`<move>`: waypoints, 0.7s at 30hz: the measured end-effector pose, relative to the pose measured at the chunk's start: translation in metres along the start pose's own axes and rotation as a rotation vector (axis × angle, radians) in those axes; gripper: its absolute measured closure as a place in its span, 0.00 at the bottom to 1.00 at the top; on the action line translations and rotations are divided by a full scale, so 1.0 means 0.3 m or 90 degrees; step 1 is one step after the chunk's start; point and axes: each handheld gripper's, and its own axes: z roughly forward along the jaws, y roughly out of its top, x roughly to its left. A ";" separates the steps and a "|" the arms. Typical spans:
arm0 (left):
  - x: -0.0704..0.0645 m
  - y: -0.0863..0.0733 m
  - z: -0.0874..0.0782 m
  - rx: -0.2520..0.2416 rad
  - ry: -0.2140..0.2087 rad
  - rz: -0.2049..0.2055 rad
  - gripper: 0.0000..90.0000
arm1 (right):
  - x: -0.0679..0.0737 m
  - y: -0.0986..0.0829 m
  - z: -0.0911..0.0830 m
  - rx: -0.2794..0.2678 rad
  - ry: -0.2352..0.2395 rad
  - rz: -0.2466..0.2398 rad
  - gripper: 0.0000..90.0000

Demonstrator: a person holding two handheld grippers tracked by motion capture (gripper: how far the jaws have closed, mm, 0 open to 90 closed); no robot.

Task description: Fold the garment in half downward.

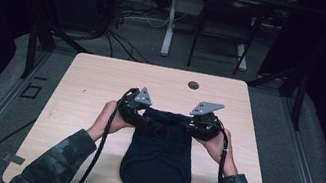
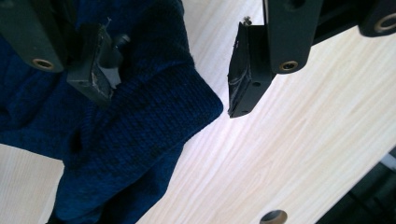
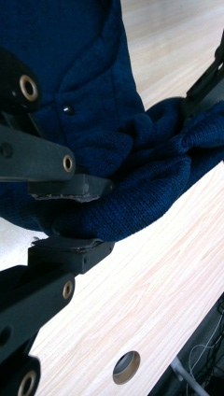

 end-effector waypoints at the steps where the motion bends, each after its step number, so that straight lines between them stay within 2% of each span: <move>1: -0.002 -0.003 0.000 0.000 -0.003 0.002 0.49 | 0.005 0.000 -0.004 0.003 0.007 -0.007 0.80; 2: -0.006 -0.005 -0.002 0.000 -0.002 0.006 0.49 | 0.005 0.000 -0.004 0.003 0.007 -0.007 0.80; 3: -0.014 -0.011 -0.003 -0.004 -0.005 0.013 0.55 | 0.008 -0.002 -0.007 0.003 0.012 -0.009 0.79; 7: -0.026 -0.018 -0.005 -0.006 -0.004 0.024 0.61 | 0.019 -0.006 -0.010 0.005 0.017 -0.016 0.79; 13: -0.045 -0.034 -0.012 -0.020 -0.007 0.028 0.63 | 0.048 -0.034 -0.024 0.008 0.023 -0.024 0.77; 21: -0.101 -0.063 -0.024 -0.041 0.005 0.047 0.64 | 0.089 -0.069 -0.040 0.005 0.021 -0.034 0.76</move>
